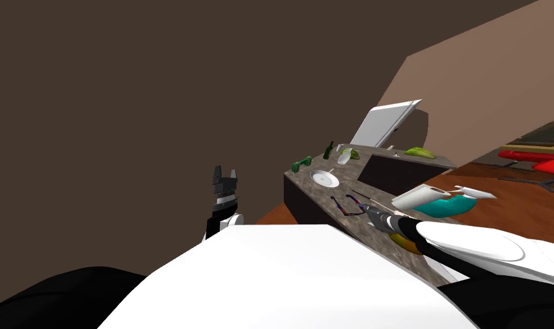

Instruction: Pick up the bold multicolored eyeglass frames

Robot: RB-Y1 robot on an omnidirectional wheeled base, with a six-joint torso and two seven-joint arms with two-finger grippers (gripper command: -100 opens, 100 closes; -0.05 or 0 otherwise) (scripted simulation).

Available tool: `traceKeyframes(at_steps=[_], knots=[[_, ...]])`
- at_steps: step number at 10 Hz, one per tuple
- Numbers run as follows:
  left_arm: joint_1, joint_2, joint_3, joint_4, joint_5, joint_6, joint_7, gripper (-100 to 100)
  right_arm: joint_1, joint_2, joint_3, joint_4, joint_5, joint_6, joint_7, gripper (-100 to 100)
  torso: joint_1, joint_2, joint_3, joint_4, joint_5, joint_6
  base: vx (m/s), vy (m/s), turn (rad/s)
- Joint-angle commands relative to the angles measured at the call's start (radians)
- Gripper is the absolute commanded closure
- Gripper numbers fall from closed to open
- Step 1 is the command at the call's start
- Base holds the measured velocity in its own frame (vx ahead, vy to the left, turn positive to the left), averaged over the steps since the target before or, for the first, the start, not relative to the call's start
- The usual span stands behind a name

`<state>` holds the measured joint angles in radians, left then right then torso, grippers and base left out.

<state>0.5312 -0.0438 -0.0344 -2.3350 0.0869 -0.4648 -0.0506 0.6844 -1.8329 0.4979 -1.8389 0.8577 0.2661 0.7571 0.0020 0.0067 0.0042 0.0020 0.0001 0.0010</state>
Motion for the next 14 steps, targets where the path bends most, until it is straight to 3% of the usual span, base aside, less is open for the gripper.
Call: traceKeyframes(at_steps=[1,4,6,7,11,12,13,14], knots=[[0.0,0.0,0.0,0.0,0.0,0.0,0.0,0,-0.011,0.009,0.008,0.003,-0.027,-0.001,0.028,-100,0.0,0.0,0.0,0.0,0.0,0.0,-0.027,-0.003,-0.023],[0.0,0.0,0.0,0.0,0.0,0.0,0.0,0,-0.015,0.056,0.014,0.075,-0.059,-0.019,0.016,-100,-0.001,-0.003,-0.002,-0.001,0.0,0.0,-0.066,0.007,0.275],[0.0,0.0,0.0,0.0,0.0,0.0,0.0,0,-0.009,0.05,0.011,0.066,-0.05,-0.011,0.008,-100,-0.001,-0.002,-0.001,-0.001,0.0,0.0,-0.051,0.006,0.064],[0.0,0.0,0.0,0.0,0.0,0.0,0.0,0,-0.01,0.052,0.011,0.069,-0.051,-0.014,0.009,100,-0.001,-0.004,-0.002,-0.001,0.0,0.0,-0.005,0.001,-0.001],[0.0,0.0,0.0,0.0,0.0,0.0,0.0,0,-0.009,0.051,0.011,0.068,-0.051,-0.014,0.009,100,-0.001,-0.007,-0.004,-0.002,-0.001,0.0,0.0,0.0,0.0],[0.0,0.0,0.0,0.0,0.0,0.0,0.0,0,-0.009,0.051,0.011,0.068,-0.051,-0.014,0.009,0,-0.001,-0.007,-0.004,-0.002,-0.001,0.0,0.0,0.0,0.0],[0.0,0.0,0.0,0.0,0.0,0.0,0.0,0,-0.014,0.044,0.012,0.057,-0.051,-0.014,0.019,100,-0.001,-0.007,-0.004,-0.002,-0.001,0.0,0.034,-0.011,-0.203],[0.0,0.0,0.0,0.0,0.0,0.0,0.0,0,-0.013,0.032,0.011,0.039,-0.043,-0.01,0.022,100,-0.002,-0.007,-0.004,-0.002,-0.001,0.002,0.073,-0.01,-0.309]])
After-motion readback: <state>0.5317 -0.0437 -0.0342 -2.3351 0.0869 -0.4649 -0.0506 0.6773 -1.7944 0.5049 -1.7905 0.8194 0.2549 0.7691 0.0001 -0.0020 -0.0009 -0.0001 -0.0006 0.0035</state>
